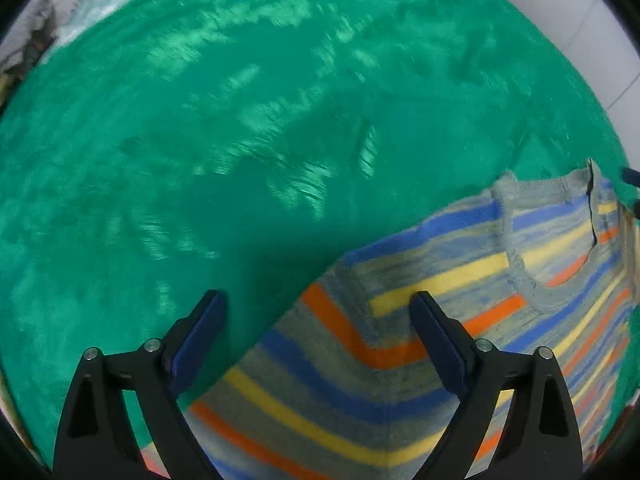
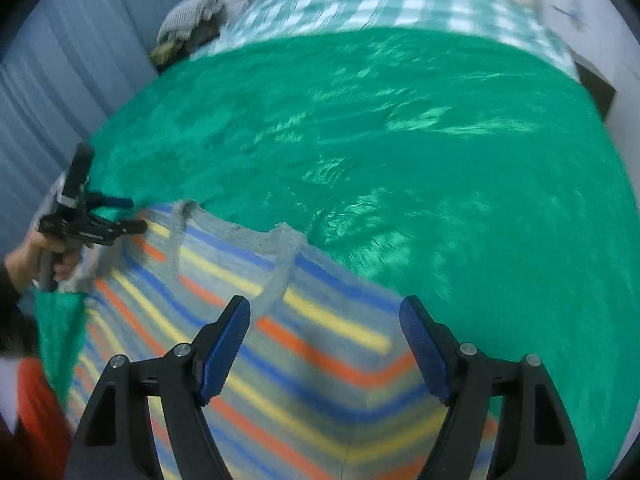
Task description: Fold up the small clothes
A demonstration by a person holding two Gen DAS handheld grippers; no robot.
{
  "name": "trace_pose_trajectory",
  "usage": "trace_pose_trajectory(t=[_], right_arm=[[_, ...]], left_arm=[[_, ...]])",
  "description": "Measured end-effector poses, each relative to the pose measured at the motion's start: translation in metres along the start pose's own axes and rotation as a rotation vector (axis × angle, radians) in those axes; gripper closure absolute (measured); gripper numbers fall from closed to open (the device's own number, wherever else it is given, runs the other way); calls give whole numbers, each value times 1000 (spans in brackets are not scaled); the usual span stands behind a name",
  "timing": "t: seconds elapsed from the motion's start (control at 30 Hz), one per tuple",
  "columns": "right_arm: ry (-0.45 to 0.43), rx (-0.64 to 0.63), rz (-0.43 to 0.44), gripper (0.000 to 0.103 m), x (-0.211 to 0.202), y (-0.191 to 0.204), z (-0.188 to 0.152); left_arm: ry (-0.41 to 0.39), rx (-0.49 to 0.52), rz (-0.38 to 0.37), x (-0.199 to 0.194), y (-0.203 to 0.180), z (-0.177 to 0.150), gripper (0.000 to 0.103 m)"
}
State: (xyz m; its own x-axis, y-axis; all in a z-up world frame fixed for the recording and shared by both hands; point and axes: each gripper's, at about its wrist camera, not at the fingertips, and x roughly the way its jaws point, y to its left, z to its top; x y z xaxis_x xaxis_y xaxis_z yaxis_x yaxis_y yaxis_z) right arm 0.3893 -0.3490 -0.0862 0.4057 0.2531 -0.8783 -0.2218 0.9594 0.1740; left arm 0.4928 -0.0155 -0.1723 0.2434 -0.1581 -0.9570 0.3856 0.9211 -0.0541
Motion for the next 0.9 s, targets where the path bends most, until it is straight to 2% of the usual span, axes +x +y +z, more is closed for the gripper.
trace_pose_trajectory(t=[0.07,0.1,0.13,0.17,0.23,0.27,0.3,0.33,0.4,0.47,0.5,0.53,0.6,0.63,0.7,0.77,0.87,0.9], right_arm=[[28,-13,-11,27,25,4,5],[52,-6,1,48,40,4,5],[85,6,14,74,53,5,4],[105,-5,-33,101,59,7,3],[44,-30,-125,102,47,14,2],[7,-37,-168,102,38,16,2],[-29,-39,-219,102,31,17,3],[-29,-40,-253,102,33,16,2],[32,-35,-281,101,51,14,-3],[45,-48,-287,99,60,18,-7],[32,-44,-284,87,58,19,-7],[25,-26,-262,80,53,18,-7],[20,13,-234,34,38,12,-10],[12,24,-227,30,33,13,-11],[-35,48,-214,29,-1,10,-24],[-46,69,-206,29,-26,10,-41],[-53,53,-211,29,-72,24,-86],[-52,41,-211,28,-87,32,-105]], left_arm=[[-55,63,-4,-5,-12,-5,74],[-54,97,9,-6,-19,-6,98],[-95,148,78,-13,-31,-8,99],[-133,182,125,-17,-38,-7,99],[-214,197,194,-26,-40,-6,99],[-234,162,209,-24,-35,-2,99],[-229,143,203,-19,-33,0,99],[-213,116,193,-11,-30,0,99],[-223,110,219,0,-33,-5,97],[-245,98,237,-4,-37,-13,91],[-242,85,226,-8,-36,-17,75],[-236,67,228,-12,-36,-16,48],[-270,28,262,-35,-29,-29,29],[-302,8,259,-51,-23,-33,25],[-340,-39,202,-80,-15,-56,22],[-364,-105,131,-109,-8,-96,17],[-372,-140,64,-137,-12,-163,12],[-368,-141,58,-140,-14,-173,12]])
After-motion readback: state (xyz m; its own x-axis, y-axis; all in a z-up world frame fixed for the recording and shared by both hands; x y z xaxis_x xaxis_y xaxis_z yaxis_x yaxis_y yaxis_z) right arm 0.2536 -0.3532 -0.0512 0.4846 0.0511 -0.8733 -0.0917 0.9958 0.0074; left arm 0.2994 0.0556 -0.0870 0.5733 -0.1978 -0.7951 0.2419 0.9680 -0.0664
